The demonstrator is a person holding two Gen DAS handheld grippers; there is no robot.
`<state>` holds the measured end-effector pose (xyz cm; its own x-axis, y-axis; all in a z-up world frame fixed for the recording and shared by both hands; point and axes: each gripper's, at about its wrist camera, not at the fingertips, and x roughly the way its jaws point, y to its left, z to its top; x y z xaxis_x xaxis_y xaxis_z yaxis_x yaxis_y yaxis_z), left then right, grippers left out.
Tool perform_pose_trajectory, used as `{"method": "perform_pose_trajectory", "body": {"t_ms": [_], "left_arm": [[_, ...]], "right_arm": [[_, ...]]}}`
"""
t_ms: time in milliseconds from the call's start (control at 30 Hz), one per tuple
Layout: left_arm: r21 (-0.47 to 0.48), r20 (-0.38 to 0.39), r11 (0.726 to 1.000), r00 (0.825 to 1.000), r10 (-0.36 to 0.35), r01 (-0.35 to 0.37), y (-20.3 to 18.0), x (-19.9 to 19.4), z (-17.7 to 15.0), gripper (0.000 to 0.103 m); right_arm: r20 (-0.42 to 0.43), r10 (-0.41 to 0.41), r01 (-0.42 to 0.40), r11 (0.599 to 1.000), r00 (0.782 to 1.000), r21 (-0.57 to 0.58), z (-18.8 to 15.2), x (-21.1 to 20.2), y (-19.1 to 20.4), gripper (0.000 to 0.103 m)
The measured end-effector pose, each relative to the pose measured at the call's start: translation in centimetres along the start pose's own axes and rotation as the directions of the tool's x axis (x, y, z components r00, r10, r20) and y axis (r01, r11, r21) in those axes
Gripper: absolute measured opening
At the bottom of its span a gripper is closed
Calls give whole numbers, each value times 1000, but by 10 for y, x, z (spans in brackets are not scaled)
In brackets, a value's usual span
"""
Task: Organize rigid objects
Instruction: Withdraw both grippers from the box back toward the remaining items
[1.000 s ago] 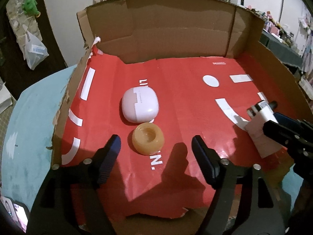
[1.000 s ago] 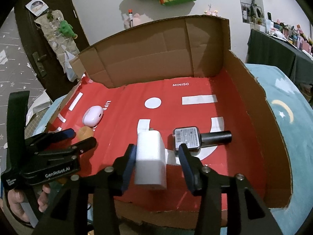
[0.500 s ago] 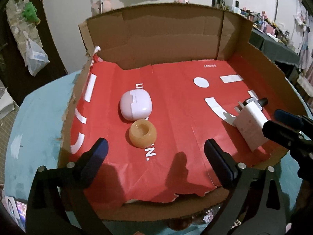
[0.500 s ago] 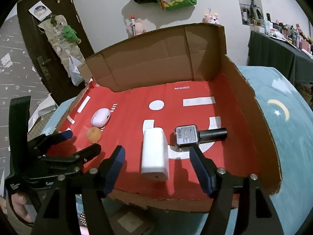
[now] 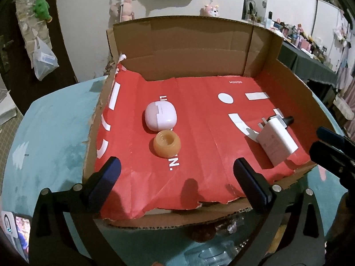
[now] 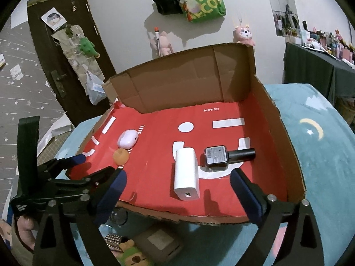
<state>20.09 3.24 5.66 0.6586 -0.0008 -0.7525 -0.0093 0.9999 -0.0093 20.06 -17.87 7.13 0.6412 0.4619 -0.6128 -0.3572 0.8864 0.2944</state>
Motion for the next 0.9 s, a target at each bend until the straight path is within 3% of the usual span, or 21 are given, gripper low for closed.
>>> {"method": "perform_pose_trajectory", "body": {"t_ms": [133, 433, 900], "left_arm": [[-7, -3, 1000, 1000, -12, 12, 1, -3, -3, 103], [-3, 14, 1000, 1000, 4, -4, -1, -19, -11, 103], [5, 40, 1000, 999, 18, -18, -6, -44, -31, 103]], "right_arm": [[13, 9, -9, 1000, 1000, -7, -2, -5, 3, 103], [58, 9, -7, 999, 998, -41, -5, -20, 8, 103], [62, 21, -18, 998, 998, -53, -21, -39, 14, 103]]}}
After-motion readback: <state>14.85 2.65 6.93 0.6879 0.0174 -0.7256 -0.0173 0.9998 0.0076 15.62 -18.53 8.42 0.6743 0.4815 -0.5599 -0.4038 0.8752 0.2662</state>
